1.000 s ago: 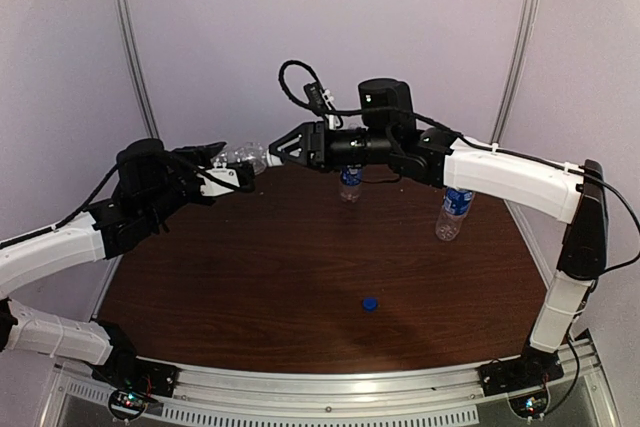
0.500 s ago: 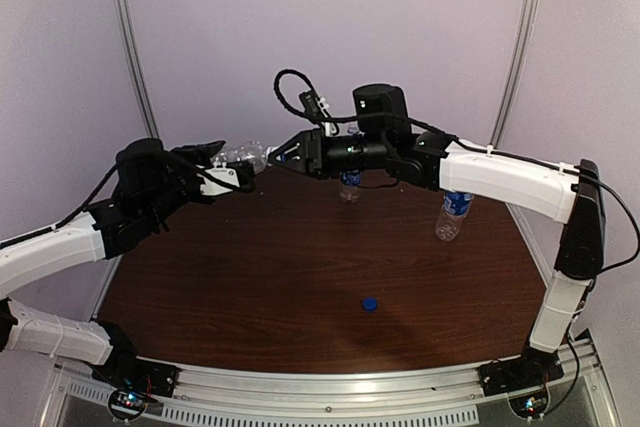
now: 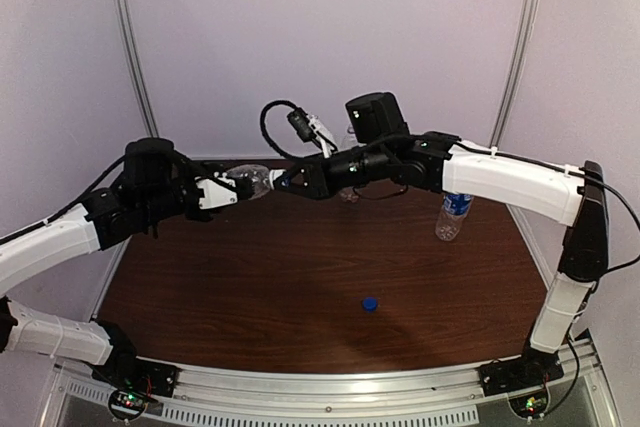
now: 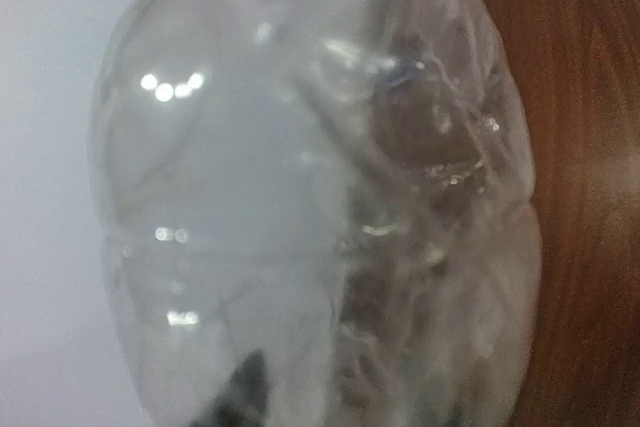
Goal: Unscrew the bottle caps
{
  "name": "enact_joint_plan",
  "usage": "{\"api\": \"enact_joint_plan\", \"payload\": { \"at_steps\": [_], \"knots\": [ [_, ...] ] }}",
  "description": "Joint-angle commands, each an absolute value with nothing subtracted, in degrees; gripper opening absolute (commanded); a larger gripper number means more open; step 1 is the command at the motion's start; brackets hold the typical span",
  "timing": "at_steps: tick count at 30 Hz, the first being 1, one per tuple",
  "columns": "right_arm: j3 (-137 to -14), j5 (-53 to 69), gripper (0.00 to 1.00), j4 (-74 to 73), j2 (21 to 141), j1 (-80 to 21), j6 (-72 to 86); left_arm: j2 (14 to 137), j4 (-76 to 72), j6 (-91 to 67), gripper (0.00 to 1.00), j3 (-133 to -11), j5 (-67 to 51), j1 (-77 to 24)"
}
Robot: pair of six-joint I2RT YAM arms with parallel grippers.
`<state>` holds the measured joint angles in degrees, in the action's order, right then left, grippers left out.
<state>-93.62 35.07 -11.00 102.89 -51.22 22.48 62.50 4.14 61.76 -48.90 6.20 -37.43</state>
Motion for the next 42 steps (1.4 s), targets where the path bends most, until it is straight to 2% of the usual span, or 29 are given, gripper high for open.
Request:
{"api": "enact_joint_plan", "payload": {
  "at_steps": [1, 7, 10, 13, 14, 15, 17, 18, 20, 23, 26, 29, 32, 36, 42],
  "knots": [
    [-95.09, 24.74, 0.00, -24.37, 99.12, -54.47, -9.87, 63.05, 24.79, 52.42, 0.26, -52.08, -14.90, -38.23],
    [-95.68, 15.40, 0.00, -31.55, 98.51, -60.80, -39.03, 64.80, 33.51, 45.75, 0.25, -55.88, -29.34, -38.23],
    [-93.12, 8.98, 0.00, -28.90, 97.40, -64.15, -52.10, 65.01, 34.60, 43.31, 0.25, -56.40, -32.80, -38.23],
    [-90.55, 4.88, 0.02, -24.37, 96.46, -65.83, -58.80, 65.11, 34.47, 41.89, 0.25, -56.50, -33.71, -38.23],
    [-90.29, 4.66, 0.17, -23.35, 96.40, -66.04, -59.06, 64.98, 34.19, 41.47, 0.26, -56.59, -33.33, -38.23],
    [-90.05, 4.63, 0.41, -22.19, 96.23, -66.09, -58.57, 64.88, 33.76, 41.10, 0.25, -56.52, -32.81, -38.23],
    [-88.33, 4.19, 0.94, -18.52, 95.41, -66.09, -54.79, 64.67, 32.25, 39.98, 0.25, -56.28, -30.87, -38.23],
    [-87.20, 3.80, 0.99, -15.67, 94.69, -66.04, -51.51, 64.48, 30.96, 39.06, 0.25, -56.05, -29.42, -38.23],
    [-84.96, 4.35, 1.00, -11.52, 92.12, -65.81, -45.35, 64.04, 28.18, 37.27, 0.25, -55.47, -25.75, -38.23],
    [-83.04, 13.38, 1.00, -9.21, 88.05, -63.52, -32.91, 62.83, 20.96, 35.22, 0.25, -53.82, -18.42, -38.23],
    [-80.21, 24.79, 1.00, -0.95, 85.09, -58.50, -13.33, 62.24, 13.11, 34.67, 0.23, -52.07, -9.69, -38.23],
    [-79.86, 28.60, 1.00, 6.50, 85.83, -53.40, 10.79, 61.76, 6.20, 37.11, 0.23, -50.45, -2.25, -38.19],
    [-83.34, 28.91, 0.90, 4.80, 89.98, -49.15, 30.80, 61.61, -0.50, 41.84, 0.23, -48.43, 5.32, -38.23],
    [-87.31, 29.52, 0.87, 1.03, 93.88, -49.07, 37.03, 61.75, -9.49, 49.30, 0.23, -46.14, 11.64, -38.23],
    [-93.96, 32.73, 0.82, -4.85, 99.08, -49.98, 36.98, 61.92, -12.67, 53.66, 0.23, -45.16, 12.45, -38.23]
  ]
}}
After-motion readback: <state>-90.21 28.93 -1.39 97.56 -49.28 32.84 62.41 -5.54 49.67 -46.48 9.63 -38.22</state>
